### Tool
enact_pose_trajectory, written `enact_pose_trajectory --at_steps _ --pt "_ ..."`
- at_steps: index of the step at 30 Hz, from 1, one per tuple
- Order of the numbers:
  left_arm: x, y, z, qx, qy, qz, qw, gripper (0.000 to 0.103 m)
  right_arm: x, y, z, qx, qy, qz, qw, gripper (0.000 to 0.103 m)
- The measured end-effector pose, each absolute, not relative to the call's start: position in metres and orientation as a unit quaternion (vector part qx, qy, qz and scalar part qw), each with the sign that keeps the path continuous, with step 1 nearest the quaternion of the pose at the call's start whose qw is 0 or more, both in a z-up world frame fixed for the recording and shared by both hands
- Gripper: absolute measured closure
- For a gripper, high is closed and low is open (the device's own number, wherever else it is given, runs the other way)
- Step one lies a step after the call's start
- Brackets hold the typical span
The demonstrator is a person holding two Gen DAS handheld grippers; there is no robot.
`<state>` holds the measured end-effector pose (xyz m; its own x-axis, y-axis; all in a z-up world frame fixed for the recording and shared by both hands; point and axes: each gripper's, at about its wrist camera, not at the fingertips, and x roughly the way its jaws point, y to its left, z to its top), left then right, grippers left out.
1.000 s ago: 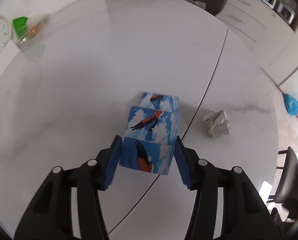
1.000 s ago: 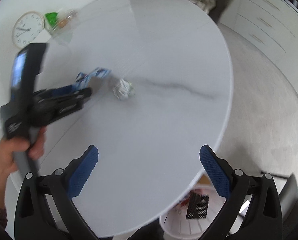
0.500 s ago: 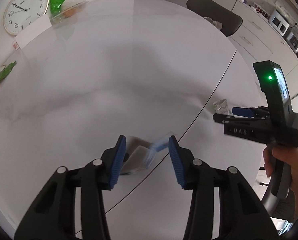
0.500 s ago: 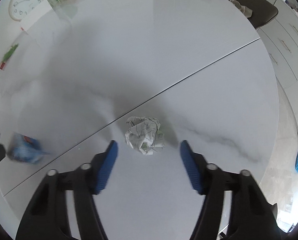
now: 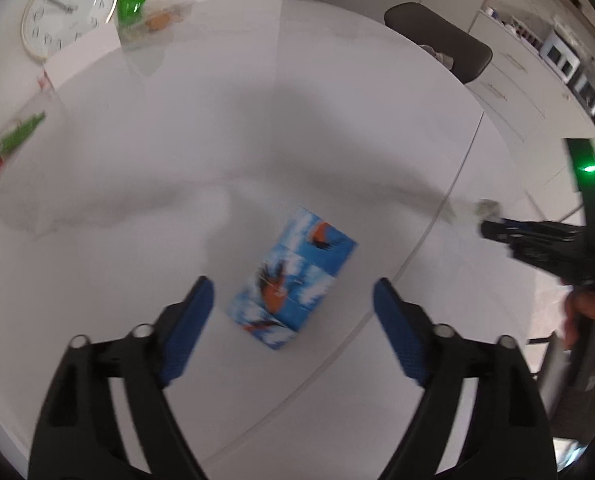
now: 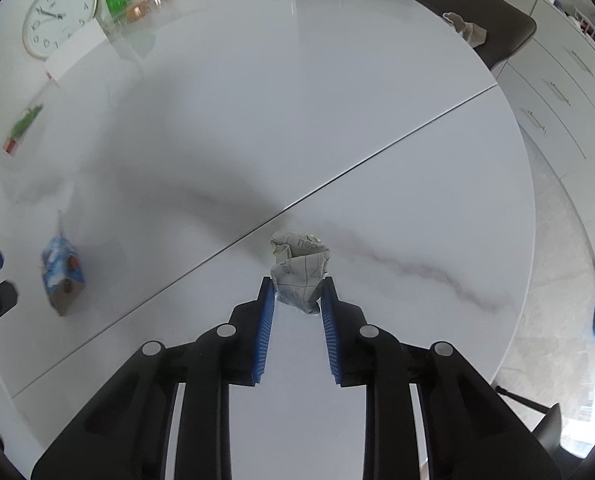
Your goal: Collect trash
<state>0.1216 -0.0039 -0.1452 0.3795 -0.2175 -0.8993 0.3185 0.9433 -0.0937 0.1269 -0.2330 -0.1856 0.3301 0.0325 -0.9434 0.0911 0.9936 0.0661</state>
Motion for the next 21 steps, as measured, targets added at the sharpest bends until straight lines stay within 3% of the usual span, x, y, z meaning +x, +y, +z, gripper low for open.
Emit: enact_pose_trajectory --at_steps 2,9,14,15,21 --pt "0.126 -0.005 -0.151 0.074 0.527 -0.184 0.827 0.012 0.124 -0.232 -0.177 0.060 0.575 -0.017 0.816 0.079" --pt "0.145 -0.030 -0.192 0.189 0.523 -0.236 0.797 0.011 0.092 -0.229 -0.159 0.082 0.568 -0.032 0.818 0.078" --pt "0.148 -0.036 -0.208 0.210 0.533 -0.264 0.777 0.051 0.066 -0.225 -0.149 0.098 0.565 -0.046 0.818 0.077" --pt "0.147 -0.036 -0.210 0.210 0.533 -0.265 0.775 0.055 0.062 -0.226 -0.148 0.103 0.565 -0.048 0.818 0.077" --pt "0.133 -0.028 -0.197 0.186 0.535 -0.262 0.782 0.056 0.040 -0.224 -0.140 0.124 0.554 -0.056 0.821 0.077"
